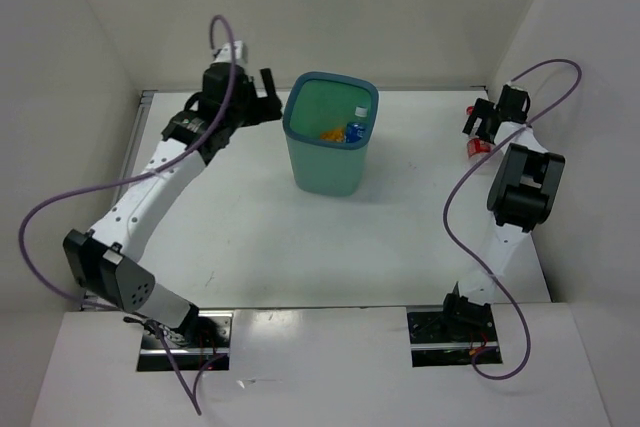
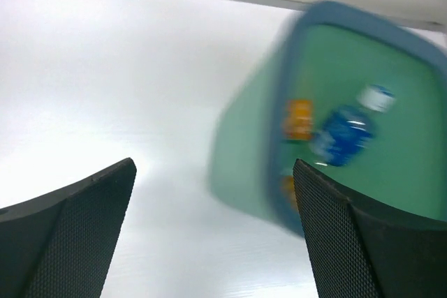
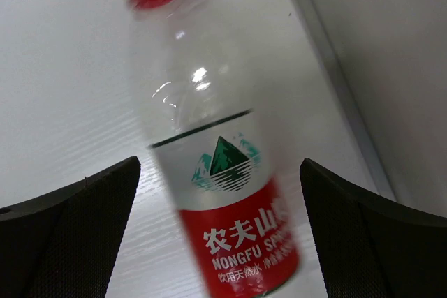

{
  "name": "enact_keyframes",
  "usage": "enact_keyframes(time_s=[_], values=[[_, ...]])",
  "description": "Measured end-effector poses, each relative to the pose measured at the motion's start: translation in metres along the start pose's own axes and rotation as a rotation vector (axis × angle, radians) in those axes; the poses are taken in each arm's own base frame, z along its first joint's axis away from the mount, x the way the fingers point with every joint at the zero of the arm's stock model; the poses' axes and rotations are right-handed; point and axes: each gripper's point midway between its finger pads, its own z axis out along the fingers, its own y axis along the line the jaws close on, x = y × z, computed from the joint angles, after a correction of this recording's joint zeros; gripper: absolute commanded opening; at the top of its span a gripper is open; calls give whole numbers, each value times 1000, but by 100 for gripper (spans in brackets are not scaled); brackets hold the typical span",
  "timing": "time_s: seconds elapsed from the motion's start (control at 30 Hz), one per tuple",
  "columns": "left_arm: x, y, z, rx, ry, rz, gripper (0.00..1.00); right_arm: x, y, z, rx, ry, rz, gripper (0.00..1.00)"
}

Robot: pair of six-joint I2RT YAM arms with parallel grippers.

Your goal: Put the plastic bottles in the bin

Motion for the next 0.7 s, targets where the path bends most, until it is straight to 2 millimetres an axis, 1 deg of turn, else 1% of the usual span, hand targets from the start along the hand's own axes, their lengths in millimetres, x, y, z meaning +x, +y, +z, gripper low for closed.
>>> enact_keyframes(time_s=[0.03,0.1,0.13,0.17,0.2,0.27,0.3,0.33,0.37,0.4,0.43,0.47,0.5,0.53,0.6,0.67,0.7], values=[[1,22,-3,-37,-2,-44,100,5,3,4,-7,13,-6,99],[8,56,-5,-108,7,-103,100,15,5,8,-13,42,-16,92],[15,67,-4,-135,20,-123,100,20,6,10,-17,57,-23,82],[24,74,-2,-156,39,-145,100,25,8,12,-19,71,-31,77],[36,80,0,-170,65,-155,100,29,10,13,-21,83,-37,75],[67,88,3,-194,126,-182,100,36,17,13,-32,105,-51,64],[85,93,2,-205,165,-188,100,38,20,13,-38,111,-56,57],[103,98,-1,-214,208,-199,100,39,23,13,-43,116,-60,46],[118,103,-4,-225,245,-203,100,39,25,12,-48,116,-61,44],[129,107,-9,-240,273,-209,100,39,28,12,-56,117,-63,42],[134,111,-12,-253,287,-220,100,39,30,11,-64,118,-64,42],[135,113,-16,-261,285,-226,100,39,32,11,-73,123,-64,41],[132,114,-20,-261,275,-230,100,39,35,10,-84,124,-64,37],[126,114,-25,-257,253,-236,100,38,38,9,-93,123,-66,35],[111,113,-35,-243,204,-248,100,35,43,4,-114,123,-63,35],[99,110,-42,-224,159,-263,100,25,53,-9,-141,107,-69,35],[94,109,-45,-216,140,-273,100,12,61,-22,-162,77,-77,33]])
